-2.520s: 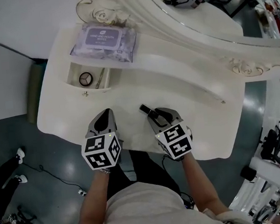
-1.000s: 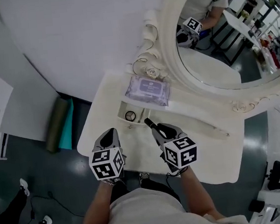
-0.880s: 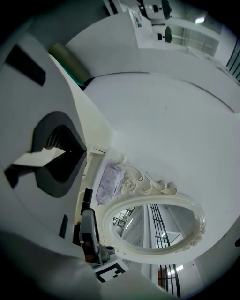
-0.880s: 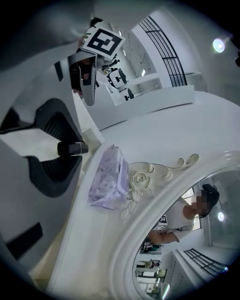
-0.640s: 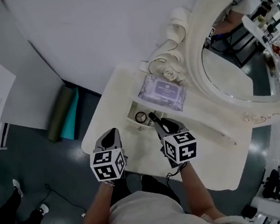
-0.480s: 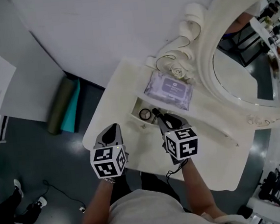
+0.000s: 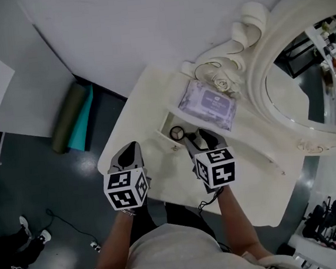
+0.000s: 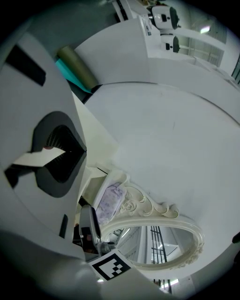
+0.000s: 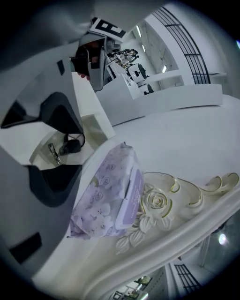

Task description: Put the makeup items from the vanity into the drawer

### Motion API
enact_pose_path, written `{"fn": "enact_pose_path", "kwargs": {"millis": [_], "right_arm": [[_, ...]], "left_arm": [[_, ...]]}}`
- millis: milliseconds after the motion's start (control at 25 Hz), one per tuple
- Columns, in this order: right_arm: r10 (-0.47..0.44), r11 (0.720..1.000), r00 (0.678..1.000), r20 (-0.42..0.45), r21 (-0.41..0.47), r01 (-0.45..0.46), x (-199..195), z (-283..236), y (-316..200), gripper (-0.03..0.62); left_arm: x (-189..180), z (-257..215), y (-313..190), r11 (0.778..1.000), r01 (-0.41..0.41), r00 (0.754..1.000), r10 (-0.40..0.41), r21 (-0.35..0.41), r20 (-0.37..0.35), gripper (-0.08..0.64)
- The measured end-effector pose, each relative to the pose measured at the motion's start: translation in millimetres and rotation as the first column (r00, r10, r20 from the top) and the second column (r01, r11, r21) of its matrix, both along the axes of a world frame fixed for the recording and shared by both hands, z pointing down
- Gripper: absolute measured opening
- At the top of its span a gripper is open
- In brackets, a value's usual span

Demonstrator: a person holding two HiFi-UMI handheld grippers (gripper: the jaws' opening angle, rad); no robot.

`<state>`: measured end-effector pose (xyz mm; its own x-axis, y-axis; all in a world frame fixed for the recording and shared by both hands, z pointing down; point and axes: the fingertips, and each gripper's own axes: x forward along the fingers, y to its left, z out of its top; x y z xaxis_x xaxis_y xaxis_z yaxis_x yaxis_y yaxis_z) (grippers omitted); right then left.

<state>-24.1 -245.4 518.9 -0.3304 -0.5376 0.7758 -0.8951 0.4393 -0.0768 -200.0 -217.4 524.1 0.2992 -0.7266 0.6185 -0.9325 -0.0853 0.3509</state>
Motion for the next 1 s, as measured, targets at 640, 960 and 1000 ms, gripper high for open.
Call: {"fn": "enact_pose_path", "kwargs": {"millis": [640, 960, 1000], "right_arm": [[0.08, 0.994, 0.997, 0.003, 0.081, -0.08, 8.5, -25.4, 27.0, 0.221], [0.126, 0.982, 0.992, 0.026, 0.136, -0.128, 8.4, -49.2, 47.4, 0.219], [0.134, 0.981, 0.991, 0.031, 0.141, -0.137, 8.2, -51.9, 50.6, 0.218]], "left_arm": [[3.0, -19.9, 7.6, 0.997, -0.047, 0.999, 0.048, 0.058, -0.017, 0.005], [4.7, -40.1, 22.4, 0.991, -0.08, 0.996, 0.083, 0.112, -0.026, 0.005], [4.7, -42.7, 24.8, 0.989, -0.085, 0.996, 0.089, 0.118, -0.027, 0.005]]}}
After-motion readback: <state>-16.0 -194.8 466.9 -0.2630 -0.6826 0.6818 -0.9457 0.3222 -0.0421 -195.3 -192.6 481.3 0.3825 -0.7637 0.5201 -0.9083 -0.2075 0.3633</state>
